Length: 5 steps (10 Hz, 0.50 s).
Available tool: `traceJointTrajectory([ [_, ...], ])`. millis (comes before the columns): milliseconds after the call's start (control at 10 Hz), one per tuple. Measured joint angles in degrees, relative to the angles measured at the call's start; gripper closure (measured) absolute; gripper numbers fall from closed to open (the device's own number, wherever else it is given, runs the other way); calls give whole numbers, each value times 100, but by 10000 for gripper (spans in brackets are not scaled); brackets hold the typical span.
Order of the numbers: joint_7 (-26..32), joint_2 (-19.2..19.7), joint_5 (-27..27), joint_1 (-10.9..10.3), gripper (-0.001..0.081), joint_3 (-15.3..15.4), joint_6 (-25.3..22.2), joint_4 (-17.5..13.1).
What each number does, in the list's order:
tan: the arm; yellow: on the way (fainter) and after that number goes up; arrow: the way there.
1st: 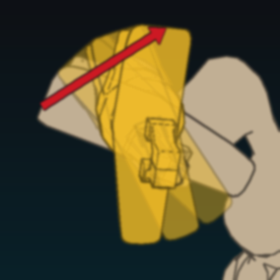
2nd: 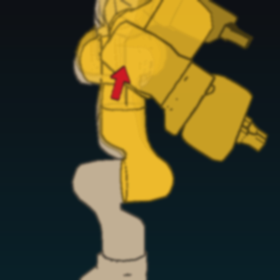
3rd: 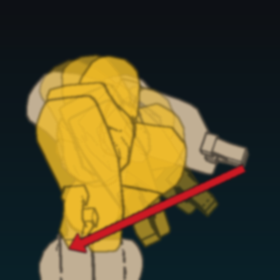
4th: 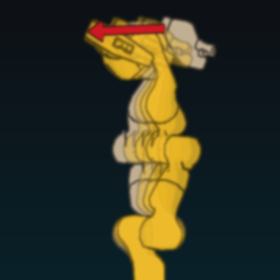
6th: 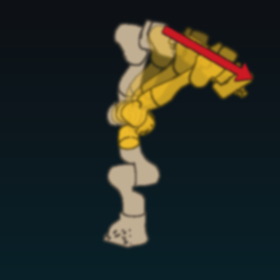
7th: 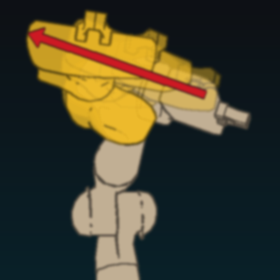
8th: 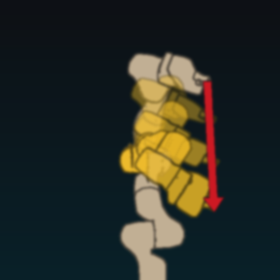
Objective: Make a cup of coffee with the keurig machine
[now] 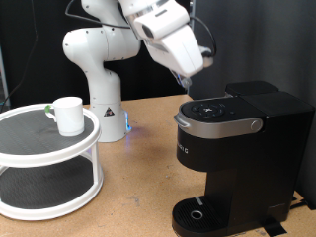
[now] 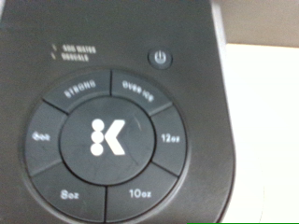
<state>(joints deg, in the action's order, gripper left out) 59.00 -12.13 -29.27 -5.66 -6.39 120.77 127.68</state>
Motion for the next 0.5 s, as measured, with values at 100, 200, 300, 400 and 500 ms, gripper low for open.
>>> traceJointTrajectory([
  [100,-27,-68,24,3,800,-38,-233,-103],
  [200,-40,-95,37,20,800,-55,-408,-175],
  [300,-41,-94,37,20,800,-46,-320,-149],
  [400,-40,-93,158,20,800,-38,-305,-117],
  [500,58,-98,387,22,800,-50,-474,-106],
])
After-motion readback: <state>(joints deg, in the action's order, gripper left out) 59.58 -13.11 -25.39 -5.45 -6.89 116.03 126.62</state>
